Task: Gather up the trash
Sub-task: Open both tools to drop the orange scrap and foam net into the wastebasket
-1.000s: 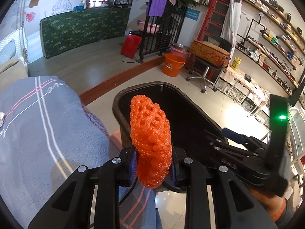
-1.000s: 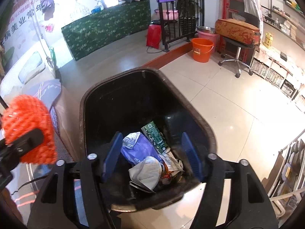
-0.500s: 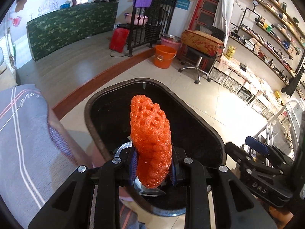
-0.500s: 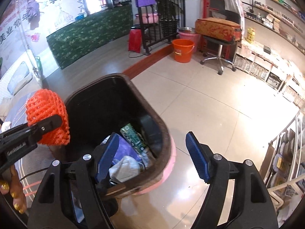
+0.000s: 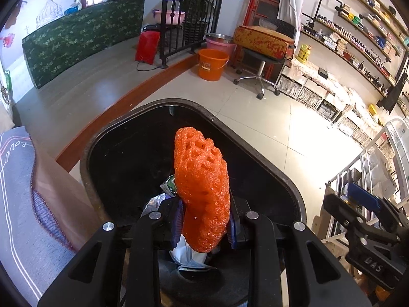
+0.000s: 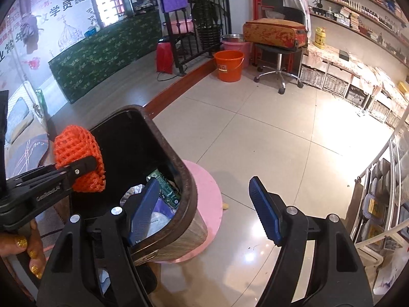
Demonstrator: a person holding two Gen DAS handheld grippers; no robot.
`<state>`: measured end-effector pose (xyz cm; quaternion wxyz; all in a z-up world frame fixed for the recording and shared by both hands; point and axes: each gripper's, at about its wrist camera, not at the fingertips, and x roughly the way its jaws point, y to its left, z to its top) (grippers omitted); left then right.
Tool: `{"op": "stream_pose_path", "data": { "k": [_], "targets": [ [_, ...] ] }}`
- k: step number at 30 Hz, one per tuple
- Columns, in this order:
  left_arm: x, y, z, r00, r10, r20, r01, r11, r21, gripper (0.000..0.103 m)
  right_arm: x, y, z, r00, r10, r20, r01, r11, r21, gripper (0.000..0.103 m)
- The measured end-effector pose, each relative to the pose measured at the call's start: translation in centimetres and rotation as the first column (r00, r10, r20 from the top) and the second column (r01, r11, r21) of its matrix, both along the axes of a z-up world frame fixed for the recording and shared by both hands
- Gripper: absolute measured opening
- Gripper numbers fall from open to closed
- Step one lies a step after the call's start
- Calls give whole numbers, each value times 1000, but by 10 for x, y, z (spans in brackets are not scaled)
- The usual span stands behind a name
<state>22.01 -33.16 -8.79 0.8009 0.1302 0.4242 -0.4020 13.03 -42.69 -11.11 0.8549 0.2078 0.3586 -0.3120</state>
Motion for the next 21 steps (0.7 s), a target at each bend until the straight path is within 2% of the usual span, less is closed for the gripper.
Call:
{"op": "stream_pose_path", "data": {
  "k": [2,4,6,9,18,21],
  "targets": [
    [2,-3,-2,1000,8,-3,-8,1000,17,39,-2,-3,0,1000,-8,0,8,1000,1,72],
    [4,-3,-2,1000,21,4,-21,999,29,57,-5,-6,-1,1000,-17,2,17,1000,4,72],
    [5,1,-1,999,40,4,-40,999,17,64,-9,-8,-3,1000,-25,4,25,1000,6,72],
    [5,6,-1,998,55,-1,-55,998,22,71,-9,-8,-4,1000,-31,3,31,999,9,73],
    [6,27,12,995,93,20,-93,996,6,79,-2,-4,-2,1000,-12,12,12,1000,13,75],
    [9,37,18,993,115,27,-115,993,-10,83,2,1,-1,1000,-2,15,2,1000,10,80]
  ]
}}
